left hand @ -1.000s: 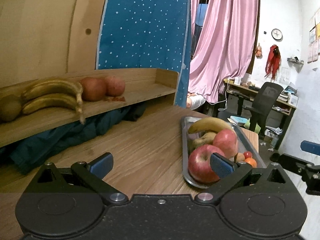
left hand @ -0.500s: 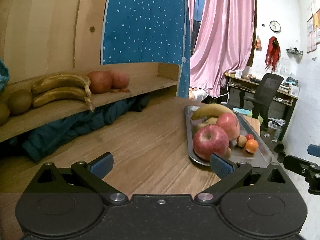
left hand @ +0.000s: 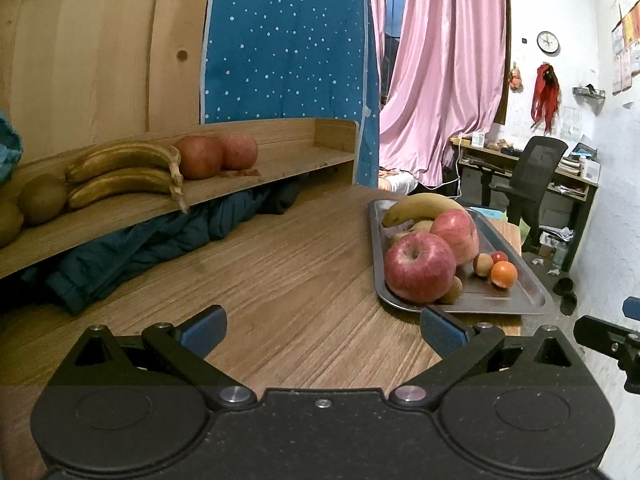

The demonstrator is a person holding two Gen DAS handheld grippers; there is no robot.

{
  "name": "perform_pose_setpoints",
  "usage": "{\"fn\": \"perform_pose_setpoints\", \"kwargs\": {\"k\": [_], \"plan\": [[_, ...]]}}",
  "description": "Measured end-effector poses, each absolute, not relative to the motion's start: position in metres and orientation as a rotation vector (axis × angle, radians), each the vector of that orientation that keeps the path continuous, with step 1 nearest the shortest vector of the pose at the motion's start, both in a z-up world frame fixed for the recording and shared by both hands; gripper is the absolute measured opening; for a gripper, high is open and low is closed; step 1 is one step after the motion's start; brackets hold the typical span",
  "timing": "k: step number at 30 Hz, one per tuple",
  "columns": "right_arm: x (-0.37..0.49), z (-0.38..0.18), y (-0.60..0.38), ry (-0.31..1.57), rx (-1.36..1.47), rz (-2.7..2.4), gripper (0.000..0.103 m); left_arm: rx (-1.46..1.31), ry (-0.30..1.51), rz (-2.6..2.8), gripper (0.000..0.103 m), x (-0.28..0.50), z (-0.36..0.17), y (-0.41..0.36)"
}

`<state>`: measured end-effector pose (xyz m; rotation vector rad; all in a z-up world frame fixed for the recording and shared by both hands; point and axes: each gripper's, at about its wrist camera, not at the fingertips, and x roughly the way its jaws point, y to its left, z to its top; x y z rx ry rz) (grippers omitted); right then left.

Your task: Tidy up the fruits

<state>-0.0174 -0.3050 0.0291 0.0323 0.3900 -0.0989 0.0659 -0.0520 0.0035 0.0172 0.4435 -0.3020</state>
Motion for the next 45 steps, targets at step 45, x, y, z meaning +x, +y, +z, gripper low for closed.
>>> {"fn": "perform_pose_setpoints", "kwargs": {"k": [45], "plan": [[-0.006, 0.010, -0.302, 0.428, 0.057, -0.124, 0.103, 0.028, 0.478, -0.274, 0.102, 0.063, -0.002, -0.051]]}}
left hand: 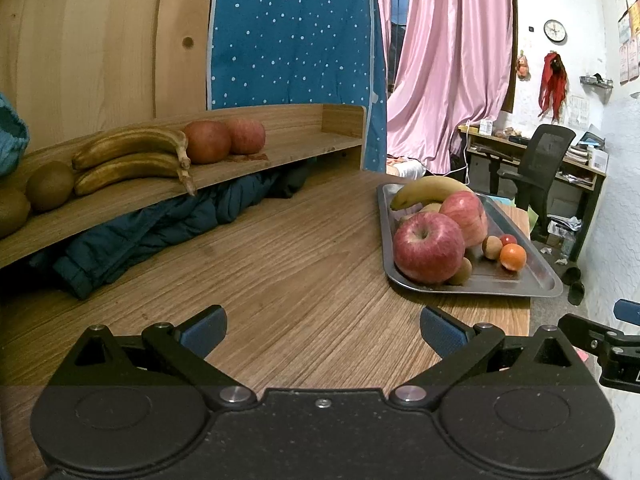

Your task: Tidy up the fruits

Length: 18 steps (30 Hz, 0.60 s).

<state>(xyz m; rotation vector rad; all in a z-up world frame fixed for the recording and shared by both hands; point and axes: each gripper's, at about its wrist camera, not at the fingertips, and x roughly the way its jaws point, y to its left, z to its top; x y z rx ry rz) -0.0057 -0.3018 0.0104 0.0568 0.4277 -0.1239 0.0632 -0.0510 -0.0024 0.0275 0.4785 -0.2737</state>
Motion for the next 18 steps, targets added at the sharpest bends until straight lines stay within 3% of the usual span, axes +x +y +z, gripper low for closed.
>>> {"fn": "perform_pose_setpoints", "kwargs": {"k": [18], "plan": [[-0.0054, 0.0105, -0.3016, 0.428, 0.057, -0.124, 0.103, 0.030, 0.487, -0.272, 0.102, 0.0641, -0.0050, -0.0524]]}}
